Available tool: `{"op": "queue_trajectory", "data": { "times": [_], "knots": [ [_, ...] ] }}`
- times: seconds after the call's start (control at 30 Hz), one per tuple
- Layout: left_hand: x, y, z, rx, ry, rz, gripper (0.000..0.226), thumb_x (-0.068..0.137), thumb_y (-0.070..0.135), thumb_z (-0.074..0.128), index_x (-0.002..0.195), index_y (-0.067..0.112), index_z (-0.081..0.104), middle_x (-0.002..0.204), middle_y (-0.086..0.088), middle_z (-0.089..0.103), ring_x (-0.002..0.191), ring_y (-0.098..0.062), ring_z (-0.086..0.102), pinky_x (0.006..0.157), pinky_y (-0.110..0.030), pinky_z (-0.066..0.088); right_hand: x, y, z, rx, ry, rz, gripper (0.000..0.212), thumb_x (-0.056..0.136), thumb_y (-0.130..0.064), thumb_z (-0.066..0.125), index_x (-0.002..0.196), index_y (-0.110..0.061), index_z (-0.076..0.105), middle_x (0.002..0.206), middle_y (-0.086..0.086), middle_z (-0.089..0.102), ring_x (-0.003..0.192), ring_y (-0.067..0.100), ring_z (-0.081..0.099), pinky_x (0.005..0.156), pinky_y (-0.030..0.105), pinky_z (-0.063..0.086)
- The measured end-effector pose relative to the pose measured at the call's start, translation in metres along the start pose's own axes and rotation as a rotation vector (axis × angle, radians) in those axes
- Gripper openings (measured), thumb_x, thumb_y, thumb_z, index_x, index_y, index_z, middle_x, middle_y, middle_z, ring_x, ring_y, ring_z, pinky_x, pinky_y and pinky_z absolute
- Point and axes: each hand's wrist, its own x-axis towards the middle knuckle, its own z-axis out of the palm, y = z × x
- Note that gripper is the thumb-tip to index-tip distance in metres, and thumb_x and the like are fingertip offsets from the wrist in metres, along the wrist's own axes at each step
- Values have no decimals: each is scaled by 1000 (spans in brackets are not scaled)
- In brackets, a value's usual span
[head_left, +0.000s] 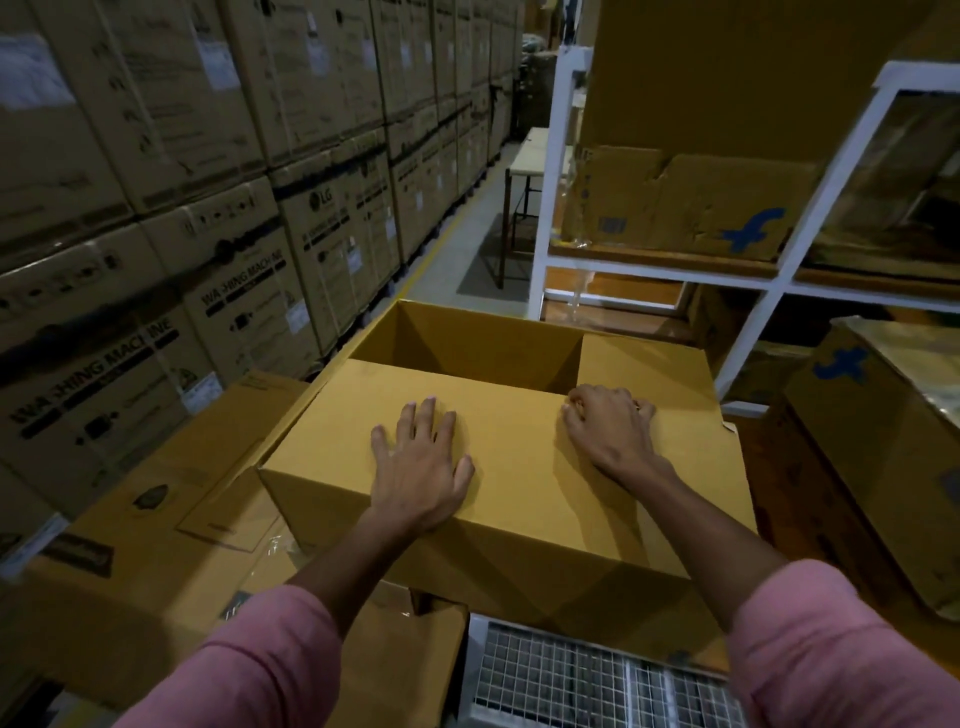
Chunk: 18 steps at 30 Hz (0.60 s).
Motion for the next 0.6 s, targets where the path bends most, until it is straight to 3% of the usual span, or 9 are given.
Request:
{"op": "queue_trajectory", "data": {
  "times": [0.13,0.2,0.23,0.27,0.3,0.33,0.4,0.5,0.6],
  "knots": [
    [16,14,-31,118,154,135,81,99,70,17,163,25,-2,170,-7,-19,156,-31,-17,119,-63,-10,4,-11,-53,59,97,-87,27,102,-33,53,113,-17,72,106,2,71,101,22,63,89,42,46],
    [30,27,-62,130,193,156,78,99,70,13,162,23,17,171,-9,8,158,-31,1,119,-64,-11,3,-18,-82,110,127,-117,26,103,-31,53,112,-16,73,101,3,70,92,18,63,79,36,48],
    [33,35,-82,145,235,160,76,100,69,12,153,22,38,162,-11,33,153,-31,24,119,-65,-5,3,-21,-99,134,132,-118,26,103,-30,54,111,-16,74,99,3,70,89,16,62,76,34,46],
    [34,43,-102,170,302,170,73,101,67,11,136,20,55,141,-11,56,135,-29,49,119,-64,9,3,-26,-116,154,117,-115,25,104,-30,54,110,-16,74,99,2,70,87,15,61,74,32,45],
    [34,50,-123,185,377,185,71,102,65,10,119,19,62,115,-8,66,108,-26,62,112,-59,29,4,-30,-134,158,67,-109,24,104,-30,54,106,-16,74,98,1,69,86,15,61,73,32,45],
    [32,56,-144,170,428,197,68,103,62,12,108,18,63,93,-4,64,83,-23,61,92,-48,45,3,-36,-153,133,-25,-107,22,103,-31,56,101,-19,74,98,0,69,86,13,61,71,31,46],
    [30,62,-178,100,442,194,54,105,56,22,94,16,56,70,1,48,57,-16,46,55,-32,38,-1,-46,-182,78,-288,-111,16,102,-28,60,96,-20,72,94,-1,68,80,10,61,65,26,47],
    [29,66,-198,31,306,154,48,106,50,37,75,15,50,67,-1,48,54,-13,44,50,-29,34,-13,-60,-194,117,-647,-97,13,101,-22,61,107,-18,71,92,-2,71,68,6,65,56,20,51],
    [29,62,-191,-89,28,120,42,104,49,46,77,19,54,78,-2,58,67,-14,55,61,-31,47,-20,-69,-179,27,-777,-139,15,99,-30,63,113,-30,68,114,-1,71,97,12,70,80,30,60]
  ]
}}
